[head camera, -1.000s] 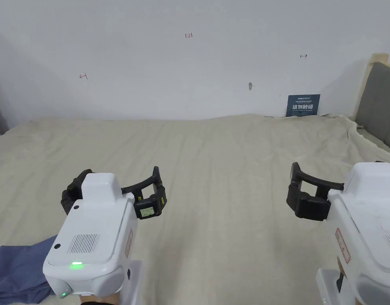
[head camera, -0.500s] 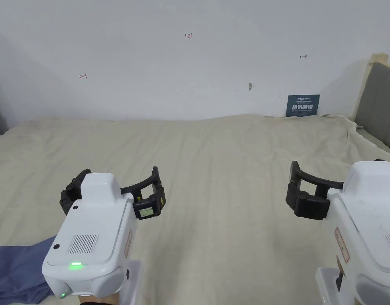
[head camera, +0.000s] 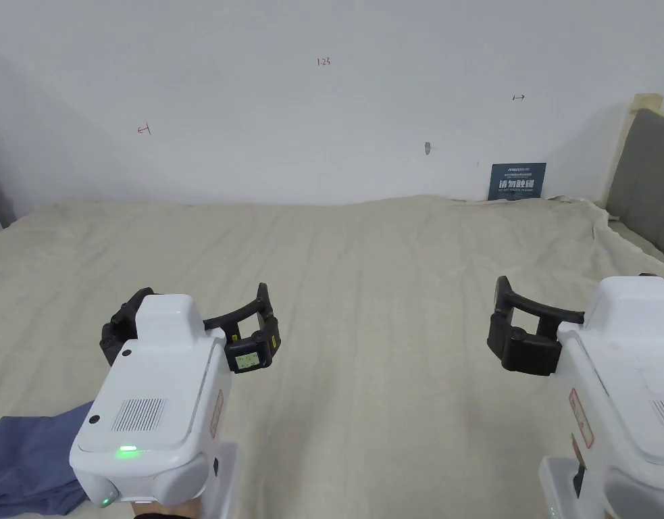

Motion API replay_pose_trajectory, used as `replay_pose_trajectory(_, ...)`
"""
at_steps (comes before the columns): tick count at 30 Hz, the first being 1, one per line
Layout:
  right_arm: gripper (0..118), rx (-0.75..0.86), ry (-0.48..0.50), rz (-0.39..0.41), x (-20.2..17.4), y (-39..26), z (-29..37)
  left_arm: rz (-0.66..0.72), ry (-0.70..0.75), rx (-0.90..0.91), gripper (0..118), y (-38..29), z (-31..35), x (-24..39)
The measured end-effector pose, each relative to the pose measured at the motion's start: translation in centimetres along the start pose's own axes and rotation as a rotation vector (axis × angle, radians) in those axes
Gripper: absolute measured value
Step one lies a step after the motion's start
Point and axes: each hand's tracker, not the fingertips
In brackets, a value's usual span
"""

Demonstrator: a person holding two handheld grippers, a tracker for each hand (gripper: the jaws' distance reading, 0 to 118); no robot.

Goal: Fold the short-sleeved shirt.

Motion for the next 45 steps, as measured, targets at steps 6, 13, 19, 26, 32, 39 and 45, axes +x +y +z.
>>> replay_pose_trajectory(6, 118, -0.007, -0.008, 0.003, 0.0, 0.0, 0.0, -0.005, -0.004, -0.002, 118, 0.1, 0.0, 0.0)
replay_pose_trajectory(13, 118, -0.038, -0.023, 0.018, -0.3, 0.5, -0.2, -0.011, -0.007, -0.002, 118, 0.1, 0.1, -0.1)
replay_pose_trajectory(19, 118, -0.213, -0.086, -0.019, -0.8, 1.0, -0.6, -0.016, -0.005, -0.001, 118, 0.1, 0.2, -0.4)
replay_pose_trajectory(26, 117, -0.541, -0.031, -0.113, -0.1, 1.5, -1.7, -0.014, -0.006, -0.004, 118, 0.0, 0.1, -0.8)
replay_pose_trajectory(32, 117, -0.595, -0.049, -0.169, 0.1, 1.8, -2.2, -0.007, -0.011, 0.0, 118, -0.1, 0.1, -0.9)
replay_pose_trajectory(39, 117, -0.522, -0.051, -0.132, -0.6, 2.8, -1.6, -0.009, -0.012, 0.005, 118, 0.1, 0.2, -1.0)
replay_pose_trajectory(45, 117, -0.47, -0.066, -0.063, -1.2, 2.9, -1.2, -0.01, -0.011, 0.01, 118, 0.2, 0.2, -1.1)
